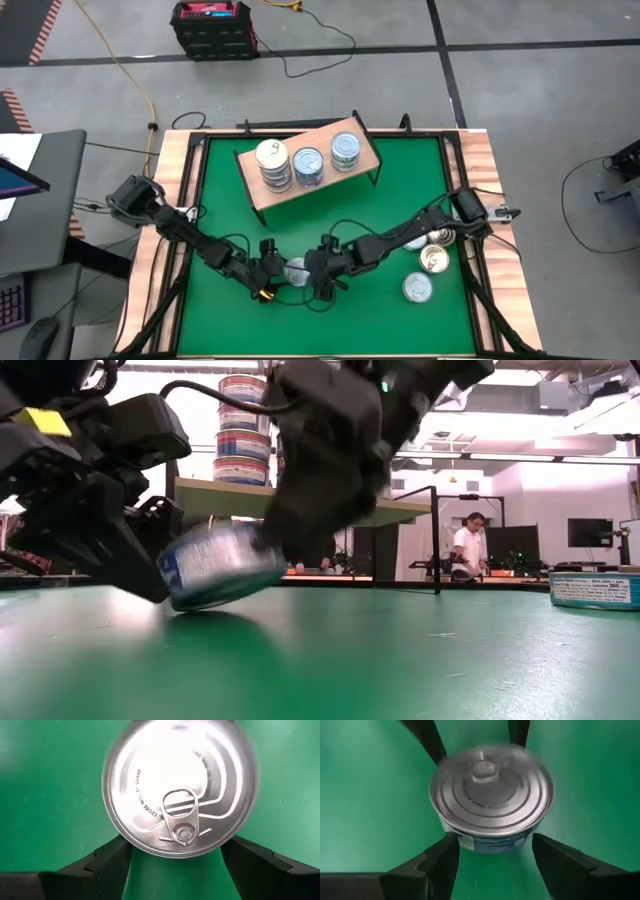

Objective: Stack canned seafood by type on shelf
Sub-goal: Stack the blue tuna can on top of the blue tuna can on the shelf

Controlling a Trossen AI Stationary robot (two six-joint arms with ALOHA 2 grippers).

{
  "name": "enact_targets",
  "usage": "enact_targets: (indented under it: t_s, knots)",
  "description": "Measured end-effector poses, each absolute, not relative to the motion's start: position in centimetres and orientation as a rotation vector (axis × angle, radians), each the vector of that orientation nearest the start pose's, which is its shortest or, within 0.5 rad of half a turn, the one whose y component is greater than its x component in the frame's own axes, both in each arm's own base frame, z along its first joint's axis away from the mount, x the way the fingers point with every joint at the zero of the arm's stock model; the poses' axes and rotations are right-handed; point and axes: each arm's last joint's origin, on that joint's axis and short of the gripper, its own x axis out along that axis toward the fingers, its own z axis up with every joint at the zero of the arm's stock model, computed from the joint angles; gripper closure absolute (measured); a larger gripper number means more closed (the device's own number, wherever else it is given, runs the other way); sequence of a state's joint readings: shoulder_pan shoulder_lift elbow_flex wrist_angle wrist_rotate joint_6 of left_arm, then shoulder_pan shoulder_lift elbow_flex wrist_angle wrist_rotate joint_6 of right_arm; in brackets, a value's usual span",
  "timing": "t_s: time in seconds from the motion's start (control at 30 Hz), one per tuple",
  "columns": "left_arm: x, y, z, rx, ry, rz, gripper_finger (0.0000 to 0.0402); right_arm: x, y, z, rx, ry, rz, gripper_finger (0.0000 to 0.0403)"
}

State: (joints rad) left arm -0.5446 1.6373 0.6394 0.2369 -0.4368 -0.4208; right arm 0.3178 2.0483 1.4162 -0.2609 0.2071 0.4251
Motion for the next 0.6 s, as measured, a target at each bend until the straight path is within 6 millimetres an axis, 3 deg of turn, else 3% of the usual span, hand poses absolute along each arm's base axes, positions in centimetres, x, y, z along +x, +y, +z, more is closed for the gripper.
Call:
enact_targets:
  t_s: [0.23, 0.43, 0.6]
  knots:
    - [25.4, -13.8, 12.8, -0.044, 0.677, 0.027, 0.0111, 42.5, 12.2, 18.8, 0.136, 0.709, -0.043, 0.0127]
    - [25.4, -13.8, 12.8, -0.059, 0.677, 0.035, 0.0111, 43.8, 10.2, 18.6, 0.15, 0.641, -0.065, 0.0127]
    - [25.7, -14.1, 13.2, -0.089, 0.65, 0.004, 0.0111, 44.2, 9.7, 18.5, 0.129, 0.615, -0.072, 0.0127]
